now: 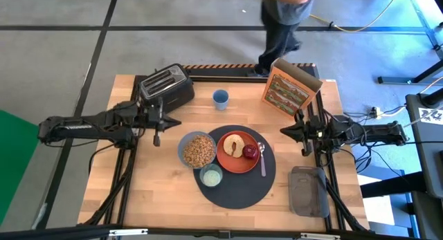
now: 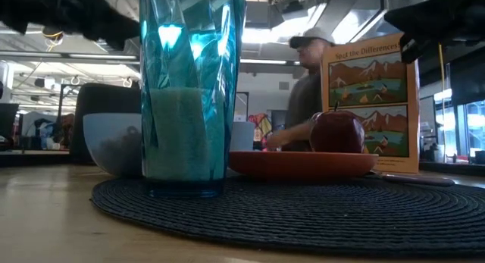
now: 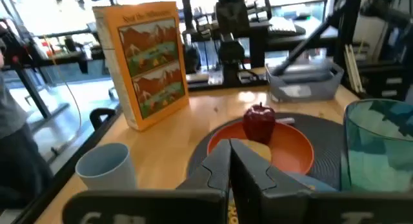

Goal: Arrange a breakfast setting
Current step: Return to Home Position

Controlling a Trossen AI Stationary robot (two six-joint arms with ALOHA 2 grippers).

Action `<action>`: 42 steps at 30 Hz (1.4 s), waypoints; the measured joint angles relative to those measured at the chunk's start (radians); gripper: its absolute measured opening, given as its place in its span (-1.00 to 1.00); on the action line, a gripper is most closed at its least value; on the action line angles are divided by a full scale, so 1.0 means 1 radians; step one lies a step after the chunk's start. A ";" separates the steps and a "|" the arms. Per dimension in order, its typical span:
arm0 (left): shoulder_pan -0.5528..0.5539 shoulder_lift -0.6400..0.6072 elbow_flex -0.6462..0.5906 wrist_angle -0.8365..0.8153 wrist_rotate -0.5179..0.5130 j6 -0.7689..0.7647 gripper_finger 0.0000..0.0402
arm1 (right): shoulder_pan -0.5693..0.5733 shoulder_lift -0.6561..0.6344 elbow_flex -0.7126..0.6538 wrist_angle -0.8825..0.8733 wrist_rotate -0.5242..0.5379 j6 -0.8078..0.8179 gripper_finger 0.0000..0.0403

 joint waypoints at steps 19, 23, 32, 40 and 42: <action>0.072 -0.405 -0.283 0.052 0.060 -0.098 -1.00 | 0.000 -0.202 -0.055 -0.119 -0.022 -0.046 -1.00; 0.045 -0.448 -0.338 0.056 0.048 -0.151 -1.00 | 0.000 -0.205 -0.128 -0.020 -0.025 -0.018 -1.00; -0.062 -0.459 -0.352 0.036 -0.040 -0.142 -1.00 | 0.000 -0.207 -0.189 0.023 -0.032 0.019 -1.00; -0.093 -0.459 -0.352 0.033 -0.043 -0.153 -1.00 | 0.000 -0.207 -0.189 -0.019 -0.032 -0.009 -1.00; -0.109 -0.458 -0.352 0.028 -0.056 -0.164 -1.00 | 0.000 -0.207 -0.189 -0.021 -0.015 -0.010 -1.00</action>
